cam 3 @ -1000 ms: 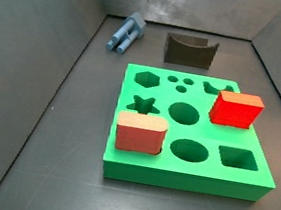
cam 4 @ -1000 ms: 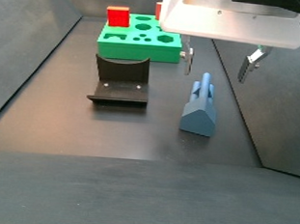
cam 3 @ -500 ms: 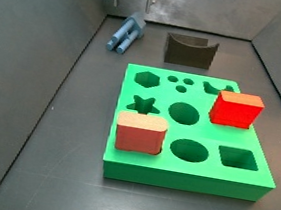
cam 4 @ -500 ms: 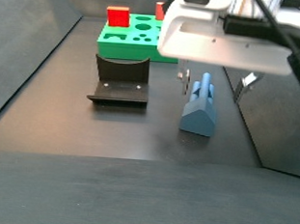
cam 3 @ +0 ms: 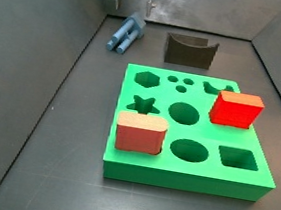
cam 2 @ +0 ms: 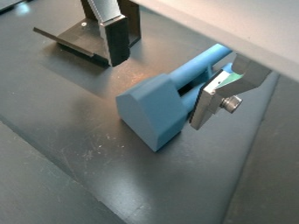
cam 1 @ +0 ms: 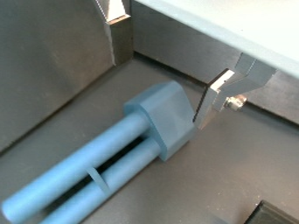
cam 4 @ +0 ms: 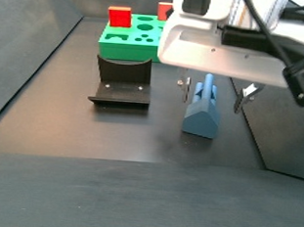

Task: Pick up the 3 prong object. Move up. Rotate the 3 prong object. Place the 3 prong object on the fixture. Regrasp the 3 prong object. Move to above the board. Insert the 3 prong object.
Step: Pick up the 3 prong object.

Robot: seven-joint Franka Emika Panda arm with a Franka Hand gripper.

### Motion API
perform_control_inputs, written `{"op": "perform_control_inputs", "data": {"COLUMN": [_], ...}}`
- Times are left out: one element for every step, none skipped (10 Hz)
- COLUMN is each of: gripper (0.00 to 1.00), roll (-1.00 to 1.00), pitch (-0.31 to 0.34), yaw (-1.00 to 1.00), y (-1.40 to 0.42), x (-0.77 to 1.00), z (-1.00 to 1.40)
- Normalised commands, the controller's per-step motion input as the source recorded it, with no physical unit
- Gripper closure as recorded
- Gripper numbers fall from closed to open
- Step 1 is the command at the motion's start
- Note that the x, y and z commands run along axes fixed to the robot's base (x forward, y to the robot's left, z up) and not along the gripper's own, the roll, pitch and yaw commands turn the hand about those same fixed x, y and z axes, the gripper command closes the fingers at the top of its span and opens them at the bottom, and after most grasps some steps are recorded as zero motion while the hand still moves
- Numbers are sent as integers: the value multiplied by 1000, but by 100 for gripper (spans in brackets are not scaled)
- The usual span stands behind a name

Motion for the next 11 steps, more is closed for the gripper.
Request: {"op": "perform_control_inputs", "data": {"gripper": [0,0,0,0,0,0,0,0,100,100,100], "roll": [-111,-126,-99,-100,-100,-59,-30,0,0,0,0], "pitch": [-256,-276,-309,-309,-311,-313,-180,0,0,0,0], "yaw": [0,-31,-69,-97,-134,-149,0,0,0,0,0], "y": [80,63,0,0,0,0,0,0,0,0,0], "x": [63,43,9,37,57,0,-37,0,0,0,0], "z": [-526,-497,-569,-563,-560,-597,-80,0,0,0,0]}}
